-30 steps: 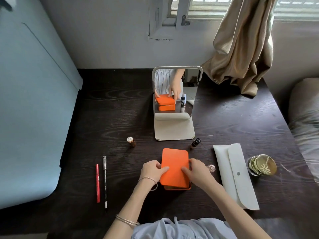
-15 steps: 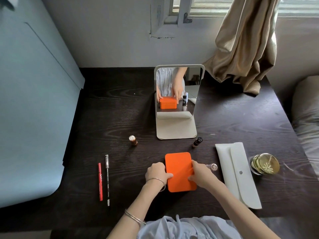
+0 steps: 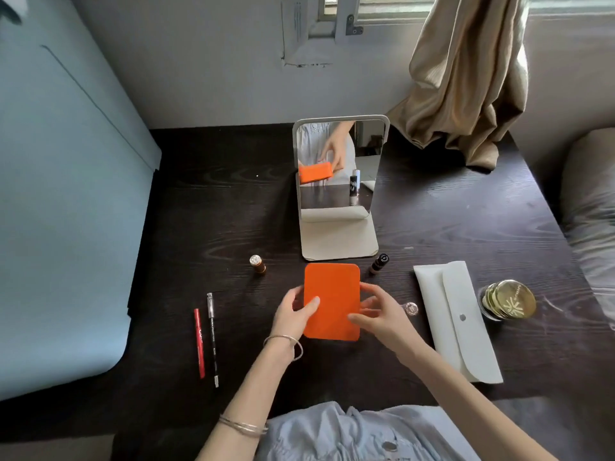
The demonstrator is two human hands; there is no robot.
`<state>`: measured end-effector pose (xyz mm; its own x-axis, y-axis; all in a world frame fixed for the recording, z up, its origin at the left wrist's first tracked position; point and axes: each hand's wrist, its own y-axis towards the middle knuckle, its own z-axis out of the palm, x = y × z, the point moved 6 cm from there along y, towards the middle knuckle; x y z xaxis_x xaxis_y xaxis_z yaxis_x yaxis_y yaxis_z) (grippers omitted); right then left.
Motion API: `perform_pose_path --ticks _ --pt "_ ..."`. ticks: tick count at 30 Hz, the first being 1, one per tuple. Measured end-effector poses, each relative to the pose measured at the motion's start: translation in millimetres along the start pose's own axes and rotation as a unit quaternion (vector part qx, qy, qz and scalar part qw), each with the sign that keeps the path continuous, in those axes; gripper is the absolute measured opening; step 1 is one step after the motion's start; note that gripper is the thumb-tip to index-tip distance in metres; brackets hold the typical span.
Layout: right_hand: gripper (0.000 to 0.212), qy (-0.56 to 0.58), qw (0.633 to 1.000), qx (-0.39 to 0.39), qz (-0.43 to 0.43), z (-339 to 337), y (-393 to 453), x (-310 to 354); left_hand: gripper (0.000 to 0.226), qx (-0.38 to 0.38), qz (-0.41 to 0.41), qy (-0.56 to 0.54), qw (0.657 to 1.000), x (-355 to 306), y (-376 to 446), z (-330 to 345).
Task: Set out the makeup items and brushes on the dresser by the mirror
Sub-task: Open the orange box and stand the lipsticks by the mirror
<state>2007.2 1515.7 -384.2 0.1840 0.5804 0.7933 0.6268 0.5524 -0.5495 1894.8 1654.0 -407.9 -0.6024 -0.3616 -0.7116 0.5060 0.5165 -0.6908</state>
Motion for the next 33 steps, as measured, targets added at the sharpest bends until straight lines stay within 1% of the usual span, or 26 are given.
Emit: perform_pose_path --ticks 2,3,6,8,10,11,13,15,20,23,26,27,30,33 --pt "0.072 0.098 0.994 0.006 -0.042 -1 -13 23 0.044 0.027 0.018 -0.115 0.993 -23 -14 -1" --pt "0.074 0.132 0.990 0.018 -0.050 -4 -17 35 0.042 0.039 0.025 -0.147 0.988 -39 -20 2" --pt "0.079 0.230 0.971 0.061 -0.023 -20 -15 60 0.037 0.057 0.063 -0.165 0.983 -84 -16 21" --pt "0.073 0.273 0.961 0.053 -0.005 -43 -5 68 0.041 0.072 0.080 -0.124 0.986 -110 -4 44" --pt "0.060 0.293 0.956 0.017 -0.003 -74 14 68 0.051 0.081 0.086 -0.059 0.991 -133 15 72" --pt "0.058 0.308 0.951 -0.006 0.002 -89 27 65 0.053 0.084 0.089 -0.026 0.992 -144 25 86" --pt "0.059 0.346 0.937 -0.043 0.032 -119 56 55 0.052 0.092 0.090 0.035 0.991 -165 45 116" --pt "0.060 0.359 0.930 -0.053 0.059 -142 86 47 0.051 0.099 0.075 0.080 0.989 -177 71 144" --pt "0.057 0.312 0.944 -0.051 0.094 -176 151 38 0.043 0.057 0.021 0.191 0.980 -177 136 195" --pt "0.059 0.295 0.947 -0.077 0.101 -185 183 32 0.044 0.022 0.000 0.197 0.980 -178 164 211" --pt "0.057 0.260 0.954 -0.103 0.106 -190 213 27 0.048 -0.003 -0.020 0.180 0.983 -176 196 218" --pt "0.056 0.239 0.958 -0.114 0.110 -192 223 25 0.049 -0.013 -0.027 0.179 0.983 -175 207 219" --pt "0.057 0.103 0.978 -0.136 0.122 -194 245 23 0.053 -0.031 -0.048 0.180 0.982 -185 204 217" --pt "0.064 0.002 0.979 -0.147 0.138 -193 258 24 0.055 -0.043 -0.068 0.182 0.980 -195 196 215"
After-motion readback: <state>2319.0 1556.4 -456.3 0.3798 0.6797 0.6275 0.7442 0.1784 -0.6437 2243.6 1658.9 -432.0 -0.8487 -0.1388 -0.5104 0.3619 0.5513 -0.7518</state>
